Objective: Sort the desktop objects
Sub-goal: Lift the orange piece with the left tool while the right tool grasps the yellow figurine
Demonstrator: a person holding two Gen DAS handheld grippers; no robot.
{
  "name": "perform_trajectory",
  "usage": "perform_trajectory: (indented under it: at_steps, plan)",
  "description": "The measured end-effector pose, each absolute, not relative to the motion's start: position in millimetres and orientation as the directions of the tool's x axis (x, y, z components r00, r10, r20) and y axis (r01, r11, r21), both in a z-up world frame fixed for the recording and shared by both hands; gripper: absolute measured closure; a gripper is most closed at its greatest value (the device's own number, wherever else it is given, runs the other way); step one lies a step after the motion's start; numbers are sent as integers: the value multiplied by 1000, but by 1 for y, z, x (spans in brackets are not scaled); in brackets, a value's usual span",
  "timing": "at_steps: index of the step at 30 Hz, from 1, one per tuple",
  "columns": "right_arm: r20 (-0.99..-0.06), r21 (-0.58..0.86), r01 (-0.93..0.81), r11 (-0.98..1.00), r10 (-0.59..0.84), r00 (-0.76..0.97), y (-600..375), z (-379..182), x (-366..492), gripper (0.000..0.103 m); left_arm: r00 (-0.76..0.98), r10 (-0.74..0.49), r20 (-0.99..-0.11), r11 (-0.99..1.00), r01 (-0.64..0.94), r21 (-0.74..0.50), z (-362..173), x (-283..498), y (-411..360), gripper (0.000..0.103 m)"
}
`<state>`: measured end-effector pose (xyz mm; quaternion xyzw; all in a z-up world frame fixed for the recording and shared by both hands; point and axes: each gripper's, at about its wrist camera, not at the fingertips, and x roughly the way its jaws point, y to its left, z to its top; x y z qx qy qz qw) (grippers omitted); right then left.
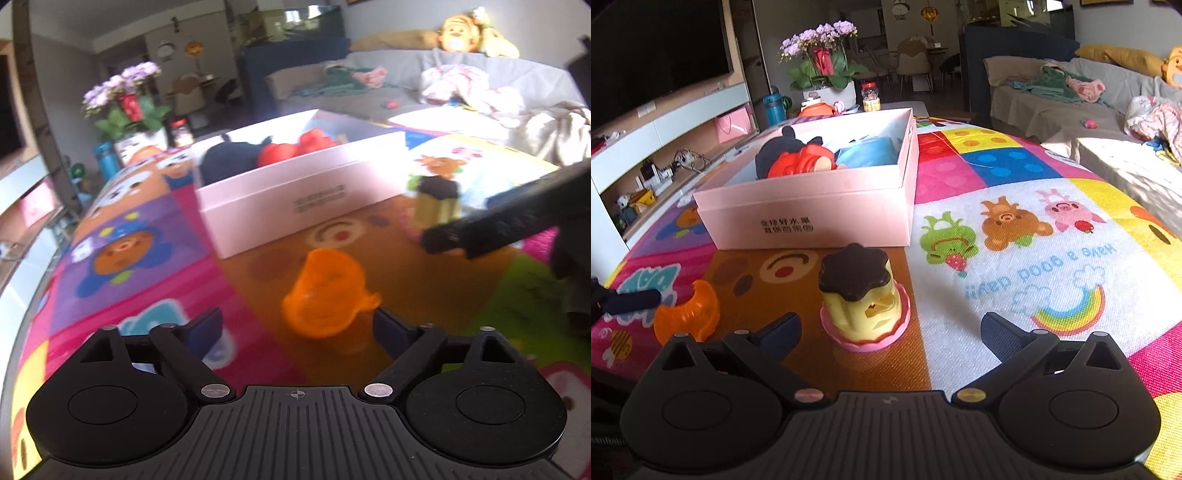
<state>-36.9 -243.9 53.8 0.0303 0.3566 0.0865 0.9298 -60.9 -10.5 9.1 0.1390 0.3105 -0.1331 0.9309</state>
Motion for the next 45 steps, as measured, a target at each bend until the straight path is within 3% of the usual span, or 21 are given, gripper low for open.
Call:
perform_trajectory:
  at_steps: [10,17,23,24,27,30,37,43,45]
  plan:
    - [-644,197,-142,970,237,727,-256,55,-40,0,769,-101,-632,959,244,144,9,-43,13,5]
    - [-685,12,-173,985,134,716,-225,52,-40,0,769,-93,-632,965,225,132,7,-43,14,3]
    - [-688,14,-267,964,203,696,-221,53,-28,0,771,-86,-631,972,203,115,7,-43,18,3]
    - [-686,25,-273,962,215,695,-222,53,-26,2,771,-85,-631,973,199,112,7,-43,18,3]
    - [-661,20,-281,960,224,716,-223,55,-27,21,768,-88,-635,975,196,102,7,-41,19,2]
    - [-641,11,-290,957,229,733,-223,57,-29,46,761,-93,-642,977,195,90,6,-40,21,2]
    - [-652,33,-304,952,251,716,-230,60,-51,47,746,-99,-659,982,182,58,7,-43,28,2]
    - [-630,25,-309,951,256,734,-239,58,-89,47,685,-319,-655,946,278,-170,19,-53,36,2]
    - [-629,24,-302,953,249,737,-238,58,-88,47,696,-333,-636,939,303,-160,24,-51,26,2]
